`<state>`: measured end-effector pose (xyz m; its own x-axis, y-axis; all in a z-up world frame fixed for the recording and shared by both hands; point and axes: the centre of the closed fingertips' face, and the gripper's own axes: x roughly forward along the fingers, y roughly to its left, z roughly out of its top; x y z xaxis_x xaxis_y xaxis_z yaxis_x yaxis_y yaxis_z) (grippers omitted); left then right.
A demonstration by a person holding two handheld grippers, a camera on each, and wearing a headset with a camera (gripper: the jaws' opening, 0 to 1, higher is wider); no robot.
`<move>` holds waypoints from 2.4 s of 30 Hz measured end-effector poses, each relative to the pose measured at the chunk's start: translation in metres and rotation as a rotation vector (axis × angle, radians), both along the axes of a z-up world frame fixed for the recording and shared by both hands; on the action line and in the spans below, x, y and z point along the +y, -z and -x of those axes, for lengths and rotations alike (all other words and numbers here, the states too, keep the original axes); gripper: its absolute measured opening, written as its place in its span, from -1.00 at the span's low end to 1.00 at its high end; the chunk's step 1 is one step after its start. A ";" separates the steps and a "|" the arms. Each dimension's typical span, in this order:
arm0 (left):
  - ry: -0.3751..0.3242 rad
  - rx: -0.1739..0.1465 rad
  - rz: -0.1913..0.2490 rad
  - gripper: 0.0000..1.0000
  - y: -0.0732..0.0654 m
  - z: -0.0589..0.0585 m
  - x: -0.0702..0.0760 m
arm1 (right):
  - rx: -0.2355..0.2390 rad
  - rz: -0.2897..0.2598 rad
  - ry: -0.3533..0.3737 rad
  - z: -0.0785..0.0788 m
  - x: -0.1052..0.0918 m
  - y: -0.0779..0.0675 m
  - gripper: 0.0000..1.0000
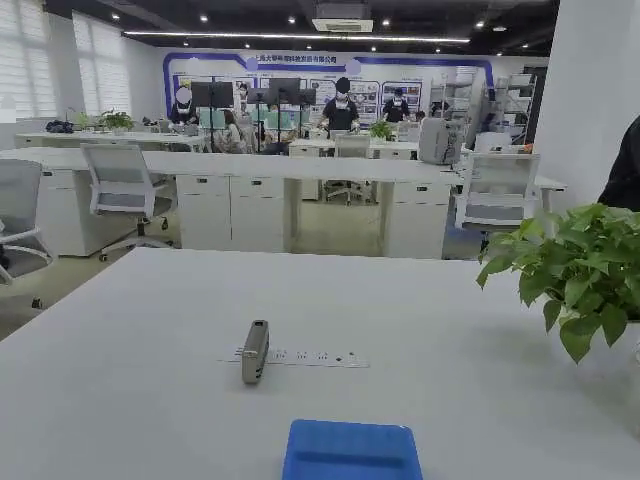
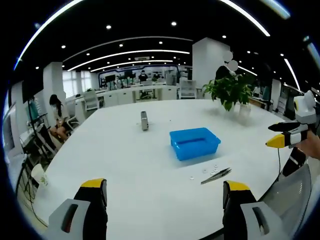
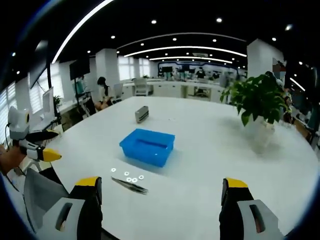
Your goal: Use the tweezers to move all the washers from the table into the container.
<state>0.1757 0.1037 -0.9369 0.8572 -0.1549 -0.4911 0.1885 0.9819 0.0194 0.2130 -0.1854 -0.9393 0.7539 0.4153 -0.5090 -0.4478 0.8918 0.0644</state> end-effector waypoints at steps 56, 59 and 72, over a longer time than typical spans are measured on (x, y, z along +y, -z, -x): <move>0.069 0.033 -0.004 0.91 0.015 -0.011 -0.012 | 0.065 0.043 -0.061 -0.009 0.020 0.023 0.98; 0.085 0.025 -0.014 0.87 0.014 -0.015 -0.014 | 0.071 0.049 -0.066 -0.010 0.021 0.025 0.98; 0.204 0.028 -0.063 0.65 0.019 -0.035 -0.039 | 0.103 0.076 -0.099 -0.016 0.025 0.036 0.91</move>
<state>0.2111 0.0643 -0.9561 0.7972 -0.2920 -0.5284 0.3844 0.9204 0.0713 0.2289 -0.1604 -0.9750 0.6530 0.4422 -0.6148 -0.5285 0.8476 0.0483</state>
